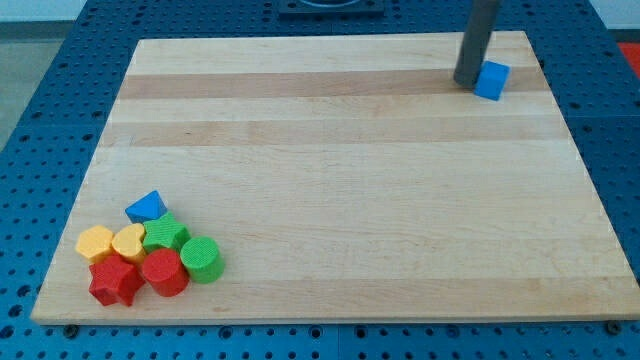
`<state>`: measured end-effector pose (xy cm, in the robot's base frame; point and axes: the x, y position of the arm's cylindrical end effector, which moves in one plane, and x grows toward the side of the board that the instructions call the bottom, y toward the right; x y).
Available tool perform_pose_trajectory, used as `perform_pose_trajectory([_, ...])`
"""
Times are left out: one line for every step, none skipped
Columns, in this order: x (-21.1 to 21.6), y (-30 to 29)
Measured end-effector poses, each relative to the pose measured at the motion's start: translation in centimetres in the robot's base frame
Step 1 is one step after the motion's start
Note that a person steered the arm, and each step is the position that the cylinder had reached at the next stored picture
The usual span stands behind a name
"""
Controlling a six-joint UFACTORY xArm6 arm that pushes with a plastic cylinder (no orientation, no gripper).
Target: Move your arm close to the blue triangle
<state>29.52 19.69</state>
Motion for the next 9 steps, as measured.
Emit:
perform_pose_trajectory([0.0,0.5])
perform_pose_trajectory([0.0,-0.8])
perform_pose_trajectory([0.0,-5.3])
perform_pose_trajectory([1.0,-11.3])
perform_pose_trajectory([2.7,-16.8])
perform_pose_trajectory([4.4,-21.0])
perform_pose_trajectory([5.9,-25.1])
perform_pose_trajectory([7.5,-28.7])
perform_pose_trajectory([9.2,-32.2])
